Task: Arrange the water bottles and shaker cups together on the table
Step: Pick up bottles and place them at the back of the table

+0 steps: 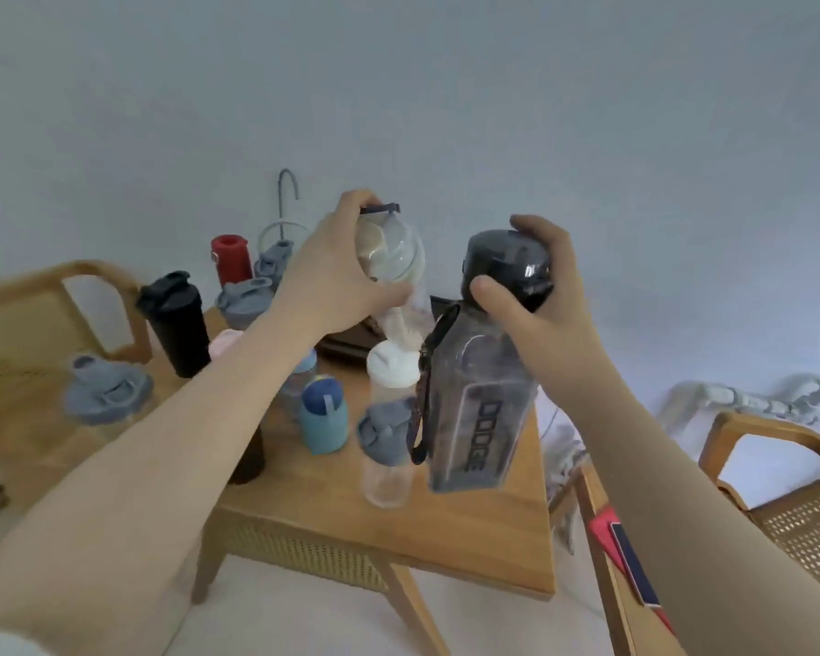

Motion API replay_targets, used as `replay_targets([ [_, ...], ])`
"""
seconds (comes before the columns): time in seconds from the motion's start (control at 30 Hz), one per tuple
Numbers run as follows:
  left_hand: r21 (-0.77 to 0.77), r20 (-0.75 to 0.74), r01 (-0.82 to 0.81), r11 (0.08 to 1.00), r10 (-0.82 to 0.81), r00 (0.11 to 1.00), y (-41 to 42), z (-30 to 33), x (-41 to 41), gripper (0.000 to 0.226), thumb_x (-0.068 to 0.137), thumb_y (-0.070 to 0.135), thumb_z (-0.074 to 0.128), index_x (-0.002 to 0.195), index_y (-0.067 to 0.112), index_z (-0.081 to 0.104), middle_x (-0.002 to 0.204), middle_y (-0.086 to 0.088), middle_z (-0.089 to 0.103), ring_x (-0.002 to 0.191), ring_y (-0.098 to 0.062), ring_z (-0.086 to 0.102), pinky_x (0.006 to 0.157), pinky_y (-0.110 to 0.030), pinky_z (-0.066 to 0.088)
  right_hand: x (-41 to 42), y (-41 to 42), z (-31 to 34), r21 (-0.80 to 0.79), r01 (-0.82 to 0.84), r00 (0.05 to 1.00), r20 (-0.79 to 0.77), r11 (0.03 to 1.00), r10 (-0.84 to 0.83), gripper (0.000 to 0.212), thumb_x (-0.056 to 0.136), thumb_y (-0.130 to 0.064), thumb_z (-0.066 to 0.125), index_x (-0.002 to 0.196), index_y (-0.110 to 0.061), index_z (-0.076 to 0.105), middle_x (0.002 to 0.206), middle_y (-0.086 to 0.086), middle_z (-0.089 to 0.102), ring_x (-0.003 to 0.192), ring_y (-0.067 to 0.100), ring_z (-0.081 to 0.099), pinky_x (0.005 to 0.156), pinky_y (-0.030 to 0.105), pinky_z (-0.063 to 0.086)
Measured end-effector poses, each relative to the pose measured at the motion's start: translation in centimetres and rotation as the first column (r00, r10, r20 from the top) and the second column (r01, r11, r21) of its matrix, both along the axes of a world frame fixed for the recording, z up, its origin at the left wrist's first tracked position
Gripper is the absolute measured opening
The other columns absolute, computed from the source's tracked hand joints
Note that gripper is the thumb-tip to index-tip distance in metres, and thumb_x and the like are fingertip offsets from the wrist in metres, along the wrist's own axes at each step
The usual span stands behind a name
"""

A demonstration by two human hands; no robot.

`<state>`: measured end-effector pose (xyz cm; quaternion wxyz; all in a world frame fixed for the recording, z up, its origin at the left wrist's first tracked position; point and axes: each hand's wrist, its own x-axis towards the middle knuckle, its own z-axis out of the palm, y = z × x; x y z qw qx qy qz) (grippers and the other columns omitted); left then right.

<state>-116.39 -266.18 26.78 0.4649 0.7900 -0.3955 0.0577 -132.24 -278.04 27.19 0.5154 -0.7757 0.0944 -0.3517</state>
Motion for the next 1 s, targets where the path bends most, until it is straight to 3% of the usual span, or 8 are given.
replay_targets([
  [0.1, -0.026, 0.072, -0.142, 0.989, 0.144, 0.987, 5.1, 0.9, 2.7, 0.072, 0.06, 0.039, 0.075, 0.119, 0.034, 0.035, 0.119, 0.001, 0.052, 0.104, -0.022, 0.055, 0.09, -0.048, 0.049, 3.9, 2.2, 1.3, 0.132, -0.099, 0.993, 0.071, 0.986, 0.09, 0.043, 0.08, -0.03, 0.068, 0.117, -0.033, 0.046, 0.109, -0.002, 0.058, 0.095, 0.014, 0.062, 0.078, 0.024, 0.055],
  [0.23, 0.015, 0.144, -0.288, 0.958, 0.283, 0.948, 11.9, 1.8, 6.3, 0.079, 0.058, 0.038, 0.069, 0.127, 0.026, 0.033, 0.124, -0.005, 0.048, 0.109, -0.026, 0.051, 0.093, -0.048, 0.046, 11.0, 6.3, 2.2, 0.356, -0.235, 0.968, 0.17, 0.905, 0.185, 0.036, 0.078, -0.033, 0.065, 0.109, -0.032, 0.048, 0.108, 0.006, 0.061, 0.088, 0.018, 0.066, 0.073, 0.033, 0.056],
  [0.37, 0.067, 0.214, -0.376, 0.924, 0.354, 0.91, 17.3, 1.1, 11.0, 0.08, 0.06, 0.038, 0.069, 0.13, 0.026, 0.032, 0.128, -0.006, 0.047, 0.11, -0.029, 0.052, 0.095, -0.049, 0.044, 18.4, 11.7, 1.1, 0.373, -0.332, 0.939, 0.216, 0.866, 0.266, 0.042, 0.088, -0.023, 0.061, 0.122, -0.025, 0.036, 0.105, 0.004, 0.059, 0.079, 0.011, 0.068, 0.07, 0.028, 0.056],
  [0.5, 0.08, 0.228, -0.416, 0.906, 0.39, 0.892, 22.1, 0.2, 18.0, 0.081, 0.056, 0.037, 0.066, 0.13, 0.025, 0.034, 0.127, -0.006, 0.048, 0.11, -0.031, 0.052, 0.095, -0.048, 0.043, 25.3, 16.3, 0.3, 0.349, -0.28, 0.954, 0.203, 0.894, 0.22, 0.045, 0.084, -0.024, 0.065, 0.121, -0.027, 0.039, 0.101, -0.002, 0.057, 0.08, 0.011, 0.065, 0.069, 0.026, 0.055],
  [0.63, 0.111, 0.231, -0.379, 0.919, 0.347, 0.909, 24.8, 0.3, 25.1, 0.08, 0.06, 0.033, 0.071, 0.13, 0.027, 0.033, 0.13, -0.003, 0.048, 0.111, -0.031, 0.052, 0.095, -0.045, 0.042, 31.5, 19.1, 1.7, 0.356, -0.23, 0.956, 0.255, 0.905, 0.143, 0.044, 0.073, -0.032, 0.067, 0.112, -0.026, 0.047, 0.103, 0.003, 0.059, 0.085, 0.016, 0.064, 0.074, 0.033, 0.055],
  [0.8, 0.078, 0.244, -0.298, 0.951, 0.272, 0.931, 24.4, 0.2, 32.5, 0.079, 0.06, 0.032, 0.075, 0.128, 0.027, 0.034, 0.129, -0.003, 0.049, 0.112, -0.031, 0.051, 0.095, -0.049, 0.042, 37.9, 20.3, 2.6, 0.413, -0.163, 0.956, 0.29, 0.896, 0.04, 0.043, 0.082, -0.026, 0.066, 0.118, -0.018, 0.044, 0.107, 0.007, 0.058, 0.083, 0.016, 0.064, 0.07, 0.029, 0.056],
  [1.0, 0.154, 0.265, -0.257, 0.954, 0.211, 0.941, 22.5, -1.7, 41.4, 0.084, 0.06, 0.033, 0.075, 0.131, 0.025, 0.031, 0.134, -0.006, 0.045, 0.111, -0.035, 0.052, 0.094, -0.049, 0.042, 45.2, 18.9, 3.4, 0.439, -0.059, 0.937, 0.334, 0.896, -0.102, 0.046, 0.081, -0.025, 0.069, 0.117, -0.017, 0.042, 0.101, 0.0, 0.056, 0.085, 0.016, 0.062, 0.082, 0.036, 0.055],
])
